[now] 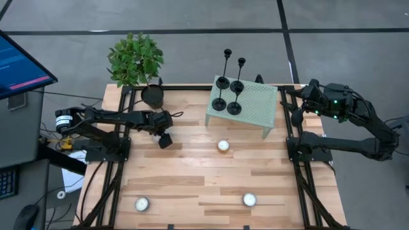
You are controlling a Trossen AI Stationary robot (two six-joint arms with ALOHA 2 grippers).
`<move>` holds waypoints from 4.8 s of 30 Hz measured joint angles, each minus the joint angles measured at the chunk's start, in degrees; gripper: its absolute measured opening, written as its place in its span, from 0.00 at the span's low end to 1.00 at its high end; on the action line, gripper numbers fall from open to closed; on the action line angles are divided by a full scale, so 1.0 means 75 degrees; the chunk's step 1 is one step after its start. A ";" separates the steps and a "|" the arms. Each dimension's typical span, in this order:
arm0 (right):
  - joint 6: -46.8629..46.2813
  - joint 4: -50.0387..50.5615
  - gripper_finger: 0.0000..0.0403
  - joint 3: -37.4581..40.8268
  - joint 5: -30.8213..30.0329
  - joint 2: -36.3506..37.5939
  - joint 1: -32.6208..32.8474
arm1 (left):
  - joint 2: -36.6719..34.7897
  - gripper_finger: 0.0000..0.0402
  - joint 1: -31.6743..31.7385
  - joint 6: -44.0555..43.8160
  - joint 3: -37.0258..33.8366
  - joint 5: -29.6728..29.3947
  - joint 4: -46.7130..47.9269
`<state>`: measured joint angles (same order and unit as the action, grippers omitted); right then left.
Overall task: Pick & Place candle stick holders
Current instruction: Move the blue scented candle to the center of the table
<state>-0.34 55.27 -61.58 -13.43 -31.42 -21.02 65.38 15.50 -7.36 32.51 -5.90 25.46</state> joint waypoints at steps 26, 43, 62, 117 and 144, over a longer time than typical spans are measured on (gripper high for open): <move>0.0080 -0.0022 0.62 0.0000 0.0210 -0.0007 0.0000 | -0.1882 0.63 -0.0492 -0.1758 0.1268 0.0931 0.3817; 0.0239 -0.0090 0.62 0.0000 0.0213 -0.0006 0.0000 | -0.1242 0.81 -0.0414 -0.1864 0.0923 0.1263 0.3212; 0.0239 -0.0239 0.62 0.0000 0.0215 -0.0009 0.0000 | -0.0107 0.94 -0.0031 -0.1912 0.1623 0.1059 0.4186; -0.0085 0.0023 0.62 0.0000 0.0200 -0.0009 0.0000 | -0.0093 0.95 -0.0137 -0.1925 0.0560 0.1219 0.3901; 0.0052 0.0000 0.62 0.0000 0.0189 -0.0009 0.0000 | -0.0095 0.85 -0.0450 -0.2465 0.0064 0.1261 0.3342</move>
<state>0.05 55.27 -61.58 -12.01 -31.48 -21.02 64.66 12.12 -25.85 32.99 3.56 50.52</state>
